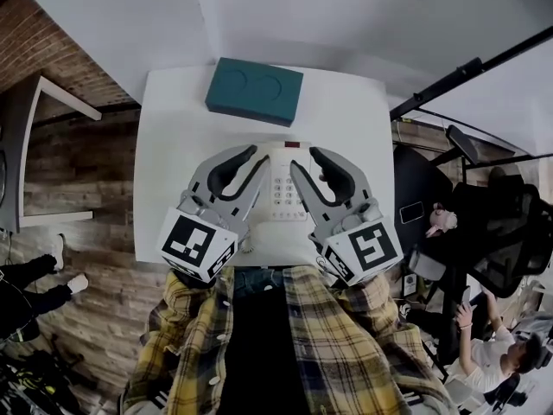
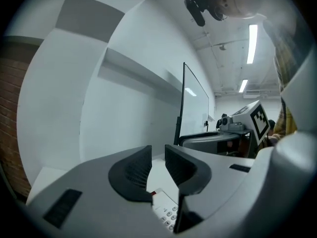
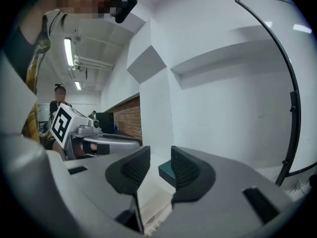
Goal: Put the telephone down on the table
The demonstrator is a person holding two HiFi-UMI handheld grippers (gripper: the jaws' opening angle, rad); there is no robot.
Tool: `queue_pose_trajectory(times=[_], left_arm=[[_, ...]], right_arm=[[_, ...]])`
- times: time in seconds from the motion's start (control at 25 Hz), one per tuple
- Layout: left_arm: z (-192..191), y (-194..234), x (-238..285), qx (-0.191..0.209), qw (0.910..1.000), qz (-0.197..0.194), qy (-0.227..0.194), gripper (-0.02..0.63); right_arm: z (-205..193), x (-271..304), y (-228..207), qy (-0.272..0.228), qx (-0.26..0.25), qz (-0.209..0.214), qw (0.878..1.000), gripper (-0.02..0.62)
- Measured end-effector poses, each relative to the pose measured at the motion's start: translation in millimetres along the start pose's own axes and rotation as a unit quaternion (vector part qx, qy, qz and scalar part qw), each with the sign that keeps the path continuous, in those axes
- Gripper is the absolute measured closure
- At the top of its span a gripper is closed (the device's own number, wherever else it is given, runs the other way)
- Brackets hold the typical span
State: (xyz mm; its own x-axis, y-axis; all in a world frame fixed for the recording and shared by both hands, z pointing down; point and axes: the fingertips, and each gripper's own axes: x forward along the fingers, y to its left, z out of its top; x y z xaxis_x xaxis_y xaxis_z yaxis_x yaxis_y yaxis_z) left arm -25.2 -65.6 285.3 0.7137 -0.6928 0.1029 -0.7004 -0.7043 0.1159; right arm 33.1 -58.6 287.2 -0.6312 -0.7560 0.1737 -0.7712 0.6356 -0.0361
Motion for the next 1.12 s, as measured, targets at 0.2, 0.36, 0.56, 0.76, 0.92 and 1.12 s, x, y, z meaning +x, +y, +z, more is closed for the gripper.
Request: queue_pose_trajectory(times=[0.2,0.36,0.56,0.76,0.92,1.12], left_arm=[[17,-12,-4,0.013,0.9997,-0.010,-0.020,0.526],[29,-23,-6,0.017,0.9990,-0.020,-0.036,0.551],[34,-35,-5,0.024,0.9984,-0.032,-0.040,0.568],[31,-41,-5,0.011,0.9988,-0.039,-0.027,0.580],[30,-41,-3,0.011,0.9987,-0.042,-0.027,0.584],[28,-41,-2,0.009,0.9986,-0.046,-0.024,0.588]], right_arm=[[11,-9,7,-0.017,0.004,0.006,1.000,0.487],[14,-14,9,-0.024,0.000,0.006,1.000,0.523],[18,-20,10,-0.031,0.005,0.009,0.999,0.551],[19,-21,11,-0.035,0.003,0.012,0.999,0.563],[20,-21,11,-0.036,0.008,0.015,0.999,0.566],[19,-20,8,-0.033,0.007,0.015,0.999,0.569]])
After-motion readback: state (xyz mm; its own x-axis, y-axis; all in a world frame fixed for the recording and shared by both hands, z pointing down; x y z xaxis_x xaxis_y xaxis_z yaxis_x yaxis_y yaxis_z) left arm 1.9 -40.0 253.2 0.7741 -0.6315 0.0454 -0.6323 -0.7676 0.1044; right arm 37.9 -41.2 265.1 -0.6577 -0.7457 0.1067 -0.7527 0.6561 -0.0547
